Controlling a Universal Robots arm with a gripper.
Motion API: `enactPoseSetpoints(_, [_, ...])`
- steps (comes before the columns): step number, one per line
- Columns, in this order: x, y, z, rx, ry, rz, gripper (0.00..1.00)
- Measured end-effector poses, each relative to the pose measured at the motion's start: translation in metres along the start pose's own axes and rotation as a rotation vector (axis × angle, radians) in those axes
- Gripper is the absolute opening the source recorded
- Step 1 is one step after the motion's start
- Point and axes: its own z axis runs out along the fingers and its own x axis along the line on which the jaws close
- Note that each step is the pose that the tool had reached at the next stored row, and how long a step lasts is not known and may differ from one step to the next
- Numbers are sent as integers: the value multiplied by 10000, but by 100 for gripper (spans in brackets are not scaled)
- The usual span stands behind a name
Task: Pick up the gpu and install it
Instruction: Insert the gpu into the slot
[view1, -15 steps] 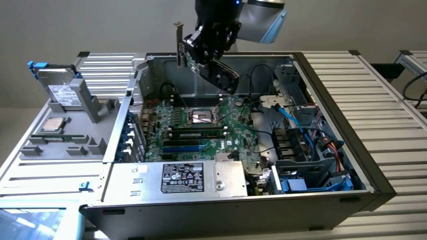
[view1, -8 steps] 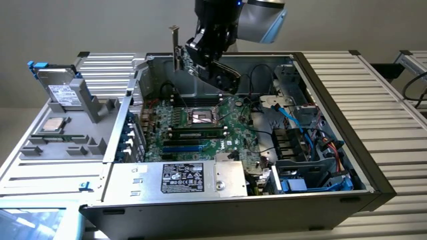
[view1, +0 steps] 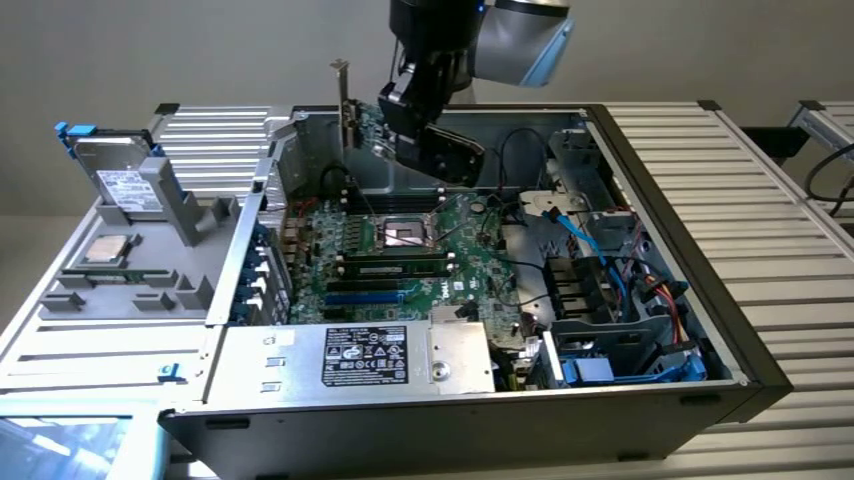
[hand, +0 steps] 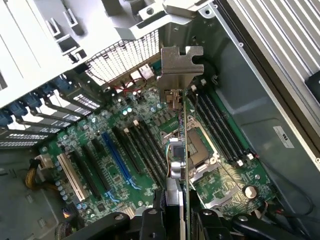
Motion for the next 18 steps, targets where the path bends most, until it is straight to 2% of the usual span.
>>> enactPoseSetpoints(10, [0,-3,25,59,169,-1800,29])
enactPoseSetpoints(13, [0,-3,28,98,213,-2330,29])
enactPoseSetpoints(14, [0,-2,29,141,221,-2460,29])
enactPoseSetpoints(18, [0,-3,33,416,259,-2857,29])
